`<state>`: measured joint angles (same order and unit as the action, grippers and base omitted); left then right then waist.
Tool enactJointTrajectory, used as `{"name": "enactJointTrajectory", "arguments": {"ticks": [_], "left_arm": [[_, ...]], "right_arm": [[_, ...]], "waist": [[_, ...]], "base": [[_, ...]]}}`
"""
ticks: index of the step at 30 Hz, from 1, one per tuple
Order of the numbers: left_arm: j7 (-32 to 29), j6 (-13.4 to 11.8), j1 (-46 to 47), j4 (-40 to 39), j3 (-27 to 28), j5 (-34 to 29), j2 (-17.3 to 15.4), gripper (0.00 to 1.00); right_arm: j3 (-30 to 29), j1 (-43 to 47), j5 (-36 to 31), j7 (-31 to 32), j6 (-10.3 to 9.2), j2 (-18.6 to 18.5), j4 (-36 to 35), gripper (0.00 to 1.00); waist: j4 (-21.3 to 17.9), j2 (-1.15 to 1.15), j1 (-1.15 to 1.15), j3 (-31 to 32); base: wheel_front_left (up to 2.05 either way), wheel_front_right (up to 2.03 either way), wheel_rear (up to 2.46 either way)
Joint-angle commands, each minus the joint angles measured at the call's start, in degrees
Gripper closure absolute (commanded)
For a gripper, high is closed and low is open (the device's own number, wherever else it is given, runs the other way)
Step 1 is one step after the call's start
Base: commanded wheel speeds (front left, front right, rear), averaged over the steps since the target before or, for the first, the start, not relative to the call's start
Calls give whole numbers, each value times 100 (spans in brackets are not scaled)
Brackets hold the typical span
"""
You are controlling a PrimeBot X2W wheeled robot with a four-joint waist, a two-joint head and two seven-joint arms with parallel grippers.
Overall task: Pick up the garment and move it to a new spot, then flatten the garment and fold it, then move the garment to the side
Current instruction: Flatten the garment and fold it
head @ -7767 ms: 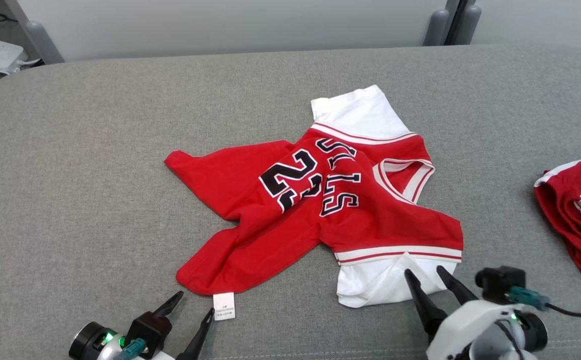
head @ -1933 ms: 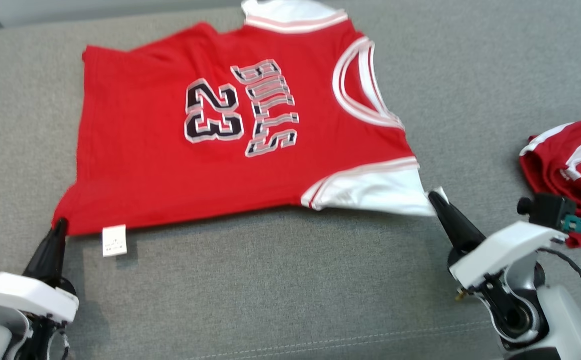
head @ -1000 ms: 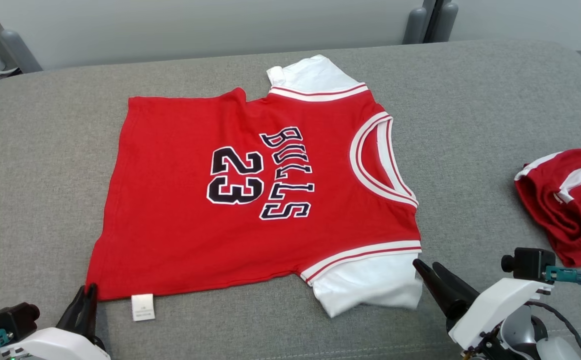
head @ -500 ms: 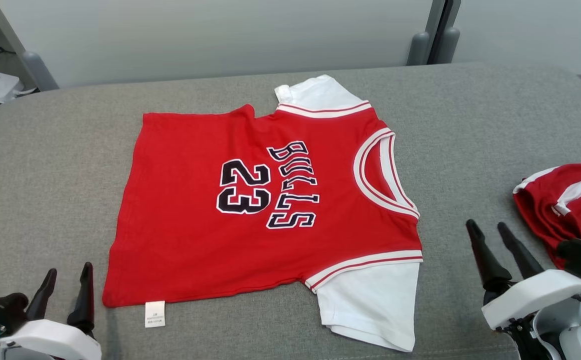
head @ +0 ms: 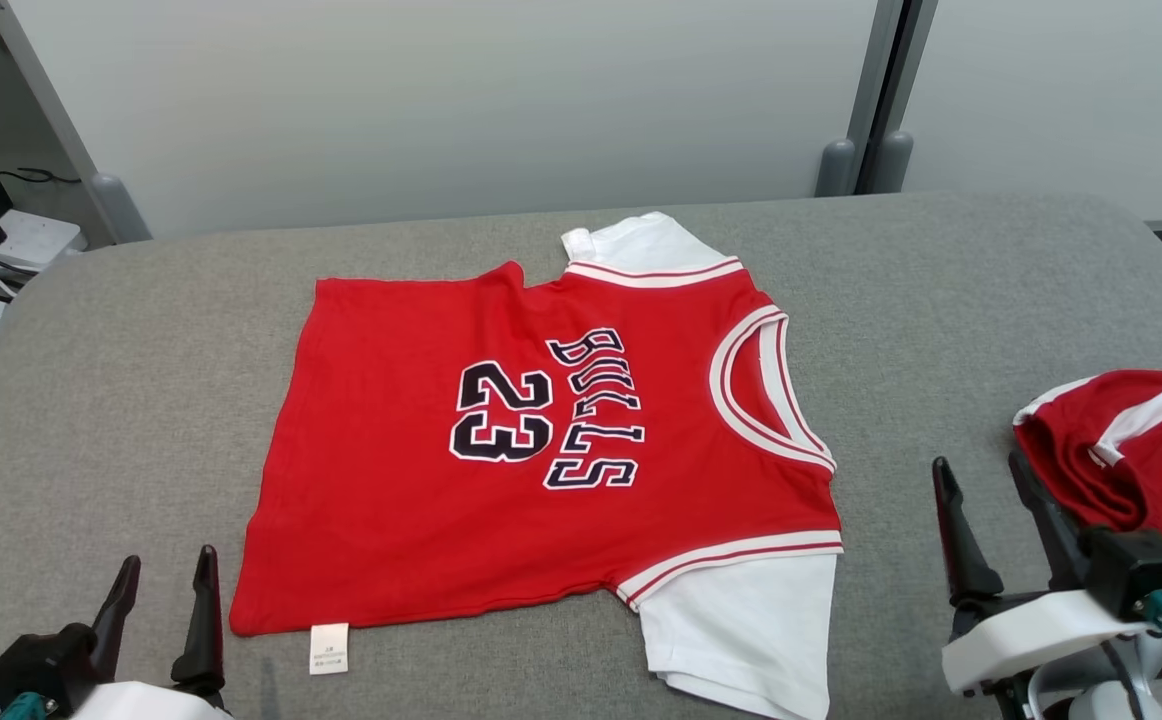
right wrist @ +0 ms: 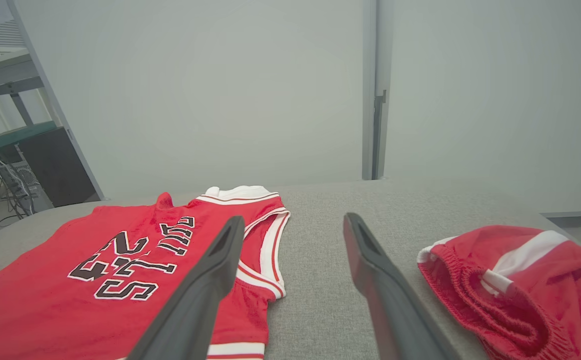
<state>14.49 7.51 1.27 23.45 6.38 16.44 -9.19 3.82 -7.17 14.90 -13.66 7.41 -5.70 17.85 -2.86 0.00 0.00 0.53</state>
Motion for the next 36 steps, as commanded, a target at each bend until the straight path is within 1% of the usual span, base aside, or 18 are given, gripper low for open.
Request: {"name": "enactJointTrajectory", "arguments": {"ticks": [1, 6, 10, 16, 18, 26, 32, 36], "left_arm": [[51, -2, 103, -179, 222, -89, -92, 0], [51, -2, -31, -296, 223, -342, 25, 0], [51, -2, -139, -292, 225, -468, 141, 0], [51, -2, -298, -245, 210, -656, 274, 0], [51, -2, -343, -232, 174, -695, 281, 0], [51, -2, -539, -260, 27, -757, 286, 0], [51, -2, -573, -281, 2, -763, 269, 0], [51, -2, -566, -266, -19, -763, 259, 0]], "right_arm": [[76, -49, -128, -99, 8, 16, -116, 0], [-27, 95, -451, -129, 8, 180, -141, 0], [-122, 283, -472, -132, 8, 251, -277, 0], [-115, 545, -508, -133, 8, 275, -356, 0], [-94, 604, -570, -133, 8, 278, -389, 0], [34, 860, -479, -133, 8, 281, -541, 0], [88, 848, -462, -133, 8, 281, -488, 0], [158, 820, -432, -133, 8, 281, -290, 0]], "waist": [[19, 0, 0, 41], [67, 0, 0, 169], [99, 0, 0, 302], [123, 0, 0, 438], [131, 0, 0, 446], [197, 0, 0, 398], [193, 0, 0, 374], [188, 0, 0, 352]], "base": [[0, 0, 0], [0, 0, 0], [0, 0, 0], [0, 0, 0], [0, 0, 0], [0, 0, 0], [0, 0, 0], [0, 0, 0]]}}
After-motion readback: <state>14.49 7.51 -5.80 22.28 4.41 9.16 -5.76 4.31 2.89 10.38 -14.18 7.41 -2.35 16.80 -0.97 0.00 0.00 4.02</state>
